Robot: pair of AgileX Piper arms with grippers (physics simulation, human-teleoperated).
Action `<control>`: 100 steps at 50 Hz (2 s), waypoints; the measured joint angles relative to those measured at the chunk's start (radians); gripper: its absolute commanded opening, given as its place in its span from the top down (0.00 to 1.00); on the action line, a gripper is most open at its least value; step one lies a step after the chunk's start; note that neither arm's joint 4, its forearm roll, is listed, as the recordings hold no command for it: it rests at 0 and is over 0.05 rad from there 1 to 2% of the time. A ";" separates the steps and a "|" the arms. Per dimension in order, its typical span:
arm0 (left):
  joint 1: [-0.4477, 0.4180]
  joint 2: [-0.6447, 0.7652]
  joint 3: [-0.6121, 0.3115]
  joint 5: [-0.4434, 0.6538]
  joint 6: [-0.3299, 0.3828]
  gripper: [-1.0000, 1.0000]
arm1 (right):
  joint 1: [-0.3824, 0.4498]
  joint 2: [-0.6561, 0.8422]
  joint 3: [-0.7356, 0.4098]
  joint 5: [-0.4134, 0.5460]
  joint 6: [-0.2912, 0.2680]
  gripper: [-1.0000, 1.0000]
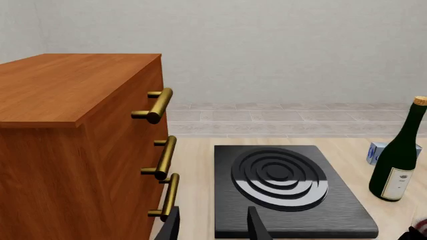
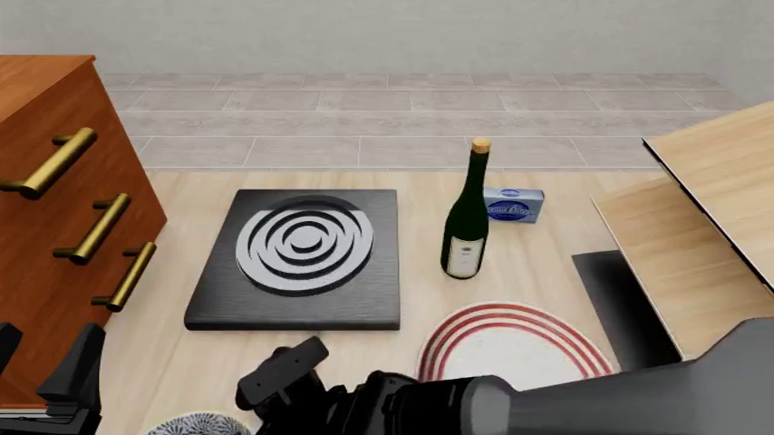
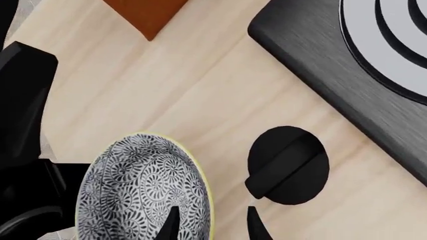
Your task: Put the bowl on the stove.
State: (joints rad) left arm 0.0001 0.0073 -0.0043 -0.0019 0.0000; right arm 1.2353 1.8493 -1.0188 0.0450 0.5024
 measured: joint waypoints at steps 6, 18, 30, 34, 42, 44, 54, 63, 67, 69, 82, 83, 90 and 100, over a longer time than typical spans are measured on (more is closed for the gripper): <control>0.000 0.000 0.000 0.000 0.000 0.00 | 0.005 0.008 0.004 -0.007 0.007 0.00; 0.000 0.000 0.000 0.000 0.000 0.00 | 0.011 0.019 0.011 -0.016 0.020 0.00; 0.000 0.000 0.000 0.000 0.000 0.00 | 0.013 0.025 0.015 -0.021 0.029 0.00; 0.000 0.000 0.000 0.000 0.000 0.00 | 0.016 0.026 0.016 -0.022 0.030 1.00; 0.000 0.000 0.000 0.000 0.000 0.00 | 0.011 0.020 0.012 -0.017 0.021 1.00; 0.000 0.000 0.000 0.000 0.000 0.00 | 0.010 0.018 0.012 -0.015 0.019 1.00; 0.000 0.000 0.000 0.000 0.000 0.00 | 0.003 0.010 0.010 -0.008 0.011 1.00; 0.000 0.000 0.000 0.000 0.000 0.00 | -0.014 -0.010 0.007 0.009 0.002 1.00; 0.000 0.000 0.000 0.000 0.000 0.00 | -0.026 -0.031 0.002 0.022 -0.004 1.00; 0.000 0.000 0.000 0.000 0.000 0.00 | -0.033 -0.043 -0.003 0.030 -0.008 1.00; 0.000 0.000 0.000 0.000 0.000 0.00 | -0.077 -0.119 -0.038 0.078 -0.028 1.00; 0.000 0.000 0.000 0.000 0.000 0.00 | -0.081 -0.125 -0.042 0.082 -0.030 1.00; 0.000 0.000 0.000 0.000 0.000 0.00 | -0.122 -0.171 -0.077 0.117 -0.049 1.00; 0.000 0.000 -0.002 -0.001 0.000 0.00 | -0.206 -0.223 -0.148 0.180 -0.083 1.00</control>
State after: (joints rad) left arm 0.0000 0.0068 -0.0065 -0.0026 -0.0001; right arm 1.0292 1.6258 -1.1667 0.2248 0.4193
